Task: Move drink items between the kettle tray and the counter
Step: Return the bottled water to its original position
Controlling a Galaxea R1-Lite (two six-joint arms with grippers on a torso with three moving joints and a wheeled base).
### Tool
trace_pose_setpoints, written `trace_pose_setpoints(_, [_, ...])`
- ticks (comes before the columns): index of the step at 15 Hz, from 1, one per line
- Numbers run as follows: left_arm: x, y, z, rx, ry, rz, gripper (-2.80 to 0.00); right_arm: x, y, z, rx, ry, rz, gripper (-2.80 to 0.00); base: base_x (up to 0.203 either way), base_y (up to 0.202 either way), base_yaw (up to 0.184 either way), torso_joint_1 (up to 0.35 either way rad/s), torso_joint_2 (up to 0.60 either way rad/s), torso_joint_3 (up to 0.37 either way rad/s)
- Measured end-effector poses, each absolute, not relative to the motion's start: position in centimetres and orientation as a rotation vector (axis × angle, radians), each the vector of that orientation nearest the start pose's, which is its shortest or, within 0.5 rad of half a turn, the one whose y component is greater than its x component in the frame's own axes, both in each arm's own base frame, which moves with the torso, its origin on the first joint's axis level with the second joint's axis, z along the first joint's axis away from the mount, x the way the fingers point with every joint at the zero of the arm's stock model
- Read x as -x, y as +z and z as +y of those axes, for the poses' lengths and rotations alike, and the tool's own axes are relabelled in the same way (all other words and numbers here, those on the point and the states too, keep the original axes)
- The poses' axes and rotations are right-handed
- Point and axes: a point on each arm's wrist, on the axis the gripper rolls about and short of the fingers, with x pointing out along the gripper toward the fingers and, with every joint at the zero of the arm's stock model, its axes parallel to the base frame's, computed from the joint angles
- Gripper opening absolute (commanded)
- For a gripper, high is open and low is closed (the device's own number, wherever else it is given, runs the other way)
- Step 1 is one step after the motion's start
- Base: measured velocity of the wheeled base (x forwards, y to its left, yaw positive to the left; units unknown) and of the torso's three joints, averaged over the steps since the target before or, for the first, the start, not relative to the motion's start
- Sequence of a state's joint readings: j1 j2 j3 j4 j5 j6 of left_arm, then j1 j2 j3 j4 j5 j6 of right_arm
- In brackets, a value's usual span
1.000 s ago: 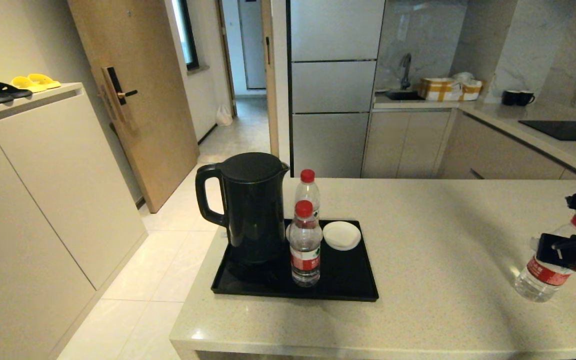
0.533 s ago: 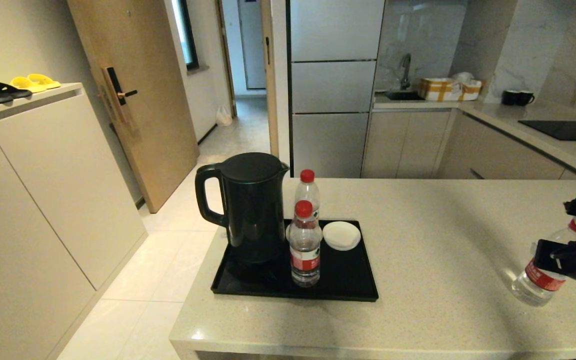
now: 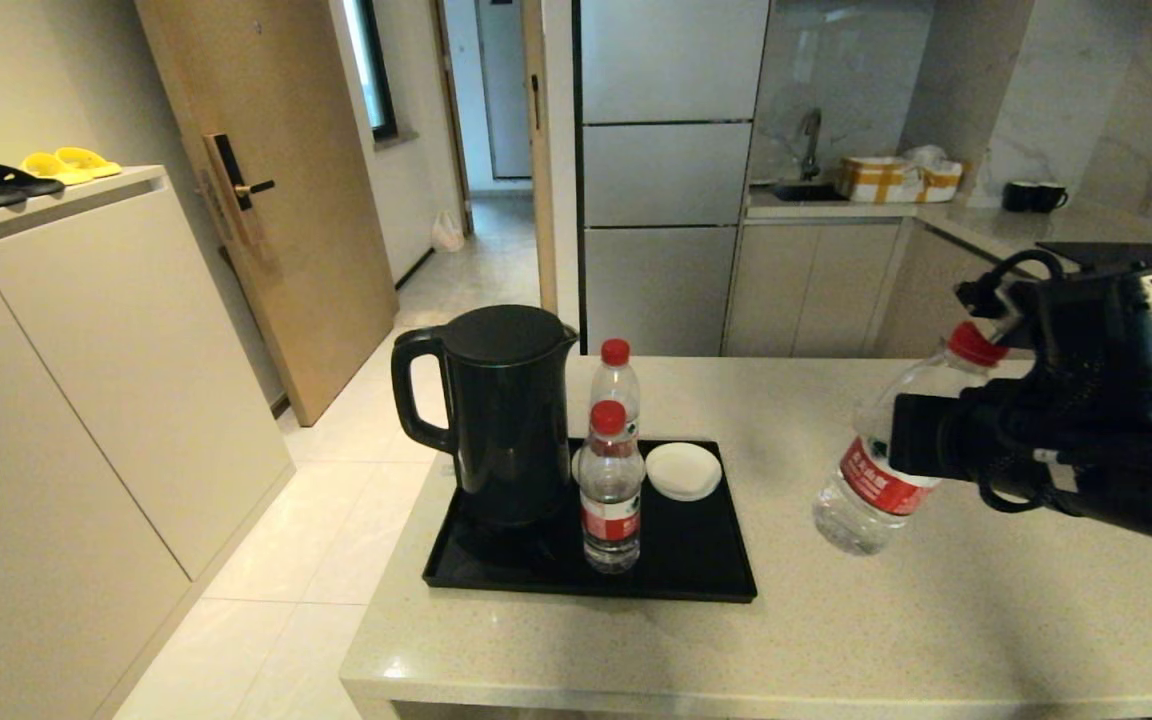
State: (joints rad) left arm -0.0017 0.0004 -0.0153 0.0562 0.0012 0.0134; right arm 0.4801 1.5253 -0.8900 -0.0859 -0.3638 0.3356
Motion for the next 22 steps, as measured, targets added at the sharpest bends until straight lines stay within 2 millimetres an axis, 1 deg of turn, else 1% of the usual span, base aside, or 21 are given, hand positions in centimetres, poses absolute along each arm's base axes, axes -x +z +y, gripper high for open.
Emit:
trace_pose_setpoints(2, [2.4,7.4,0.0,-0.014,0.000,0.041,-2.80,-24.6,20.3,14.2,-0.079,0.035,0.528,-2.80,0.000,0.000,0.000,0.000,0.00,0.000])
trace_pose_setpoints(4, [2.4,7.4,0.0,-0.013,0.000,0.041,-2.80,-26.6,19.3,17.0,-0.063,0.046,0.539,-2.80,0.000,0.000,0.000,0.000,0.00,0.000])
trace_pose_setpoints(7, [2.4,7.4,0.0,-0.013,-0.001,0.041,-2.80,-29.7,16.7,20.1,-0.038,0.060,0.559,-2.80,0.000,0.000,0.000,0.000,0.00,0.000])
trace_pose_setpoints(10, [2.4,7.4,0.0,-0.014,0.000,0.042,-2.80,-31.9,13.9,22.4,-0.008,0.069,0.578,-2.80,0.000,0.000,0.000,0.000,0.00,0.000])
trace_pose_setpoints(12, [2.4,7.4,0.0,-0.013,-0.001,0.041,-2.80,-32.9,12.3,23.2,-0.008,0.073,0.578,-2.80,0.000,0.000,0.000,0.000,0.00,0.000])
trace_pose_setpoints(14, [2.4,7.4,0.0,-0.013,-0.001,0.041,-2.80,-33.4,10.8,23.6,0.007,0.067,0.602,-2.80,0.000,0.000,0.000,0.000,0.00,0.000])
trace_pose_setpoints(17, [2.4,7.4,0.0,-0.014,0.000,0.041,-2.80,-34.0,9.7,23.6,0.007,0.059,0.600,-2.80,0.000,0.000,0.000,0.000,0.00,0.000])
trace_pose_setpoints(19, [2.4,7.4,0.0,-0.014,-0.001,0.041,-2.80,-34.8,9.7,23.3,0.001,0.044,0.595,-2.80,0.000,0.000,0.000,0.000,0.00,0.000])
trace_pose_setpoints(22, [2.4,7.4,0.0,-0.014,-0.001,0.042,-2.80,-36.6,10.4,23.0,0.008,0.037,0.559,-2.80,0.000,0.000,0.000,0.000,0.00,0.000])
